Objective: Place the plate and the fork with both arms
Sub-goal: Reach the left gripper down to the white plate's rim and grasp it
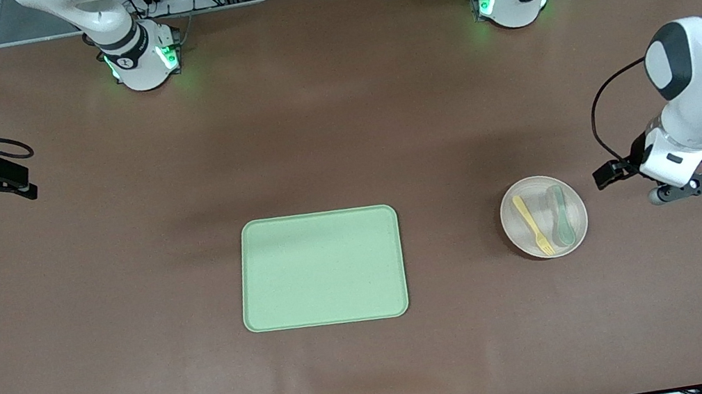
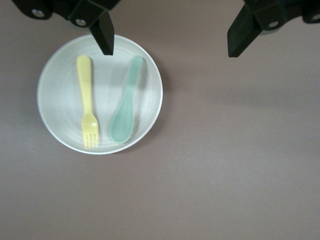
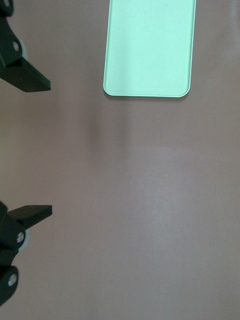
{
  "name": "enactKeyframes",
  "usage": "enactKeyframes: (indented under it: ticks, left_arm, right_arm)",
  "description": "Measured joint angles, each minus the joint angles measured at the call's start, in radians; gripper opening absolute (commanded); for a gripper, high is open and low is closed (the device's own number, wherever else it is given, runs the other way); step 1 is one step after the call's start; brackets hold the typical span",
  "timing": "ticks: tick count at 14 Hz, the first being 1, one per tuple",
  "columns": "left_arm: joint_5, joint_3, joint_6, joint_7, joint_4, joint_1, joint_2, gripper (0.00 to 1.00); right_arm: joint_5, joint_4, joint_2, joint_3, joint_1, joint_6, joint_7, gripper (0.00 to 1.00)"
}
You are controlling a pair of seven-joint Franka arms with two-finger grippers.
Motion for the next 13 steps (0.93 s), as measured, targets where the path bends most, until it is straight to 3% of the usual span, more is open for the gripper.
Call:
enactKeyframes:
  ticks: [7,11,13]
  left_arm:
    - [-0.089,-0.001,0.133,0.000,-0.034,0.025,0.101,1.00]
    - [-0.102,-0.001,0.176,0.000,-0.039,0.025,0.149,0.77]
    - [-0.105,-0.001,0.186,-0.001,-0.040,0.025,0.166,0.71]
  right_arm:
    - [0.000,0.000,0.000,0.000,0.000,0.000,0.000,1.00]
    - [0.000,0.000,0.000,0.000,0.000,0.000,0.000,1.00]
    - [0.000,0.000,0.000,0.000,0.000,0.000,0.000,1.00]
